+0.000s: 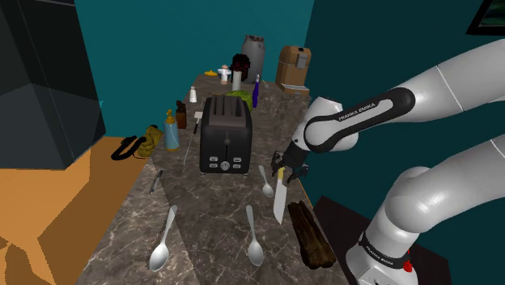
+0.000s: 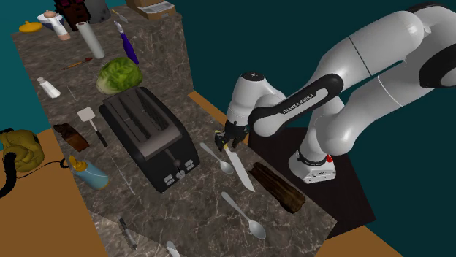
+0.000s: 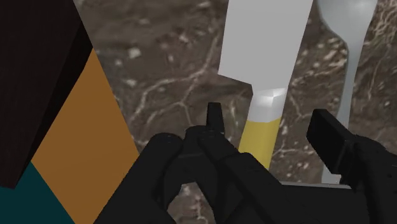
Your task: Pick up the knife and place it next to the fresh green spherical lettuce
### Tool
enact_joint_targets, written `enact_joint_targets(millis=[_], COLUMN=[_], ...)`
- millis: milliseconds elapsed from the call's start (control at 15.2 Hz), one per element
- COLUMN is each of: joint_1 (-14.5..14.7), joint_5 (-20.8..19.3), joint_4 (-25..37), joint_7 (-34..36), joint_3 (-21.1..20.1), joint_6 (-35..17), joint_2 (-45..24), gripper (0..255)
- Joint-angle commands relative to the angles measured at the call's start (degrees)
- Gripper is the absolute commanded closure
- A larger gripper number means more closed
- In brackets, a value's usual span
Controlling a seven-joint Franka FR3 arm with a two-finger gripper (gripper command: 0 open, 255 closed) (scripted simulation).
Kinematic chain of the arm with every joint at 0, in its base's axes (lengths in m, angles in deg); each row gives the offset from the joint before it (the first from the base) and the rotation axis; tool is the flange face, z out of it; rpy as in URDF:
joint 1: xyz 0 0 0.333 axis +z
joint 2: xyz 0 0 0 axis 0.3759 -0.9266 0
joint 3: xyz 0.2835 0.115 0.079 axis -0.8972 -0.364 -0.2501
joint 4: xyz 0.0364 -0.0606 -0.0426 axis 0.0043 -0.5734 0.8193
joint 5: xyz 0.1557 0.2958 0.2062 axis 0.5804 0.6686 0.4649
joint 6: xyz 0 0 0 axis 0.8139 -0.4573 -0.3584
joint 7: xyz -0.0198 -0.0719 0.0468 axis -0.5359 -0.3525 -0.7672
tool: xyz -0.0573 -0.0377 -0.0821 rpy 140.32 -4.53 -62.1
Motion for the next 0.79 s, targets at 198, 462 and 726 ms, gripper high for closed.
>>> enact_joint_targets(millis=[198,462,726], joint_1=[0.0,0.0,-0.68], joint_5=[0.0,0.0,-1.12], joint_4=[0.01,0.0,0.98], joint_7=[0.0,0.0,0.95], joint_3=[0.0,0.0,-0.03], joint_6=[0.0,0.0,3.39], joint_2=[-0.01,-0.01,2.44], gripper=[255,255,255])
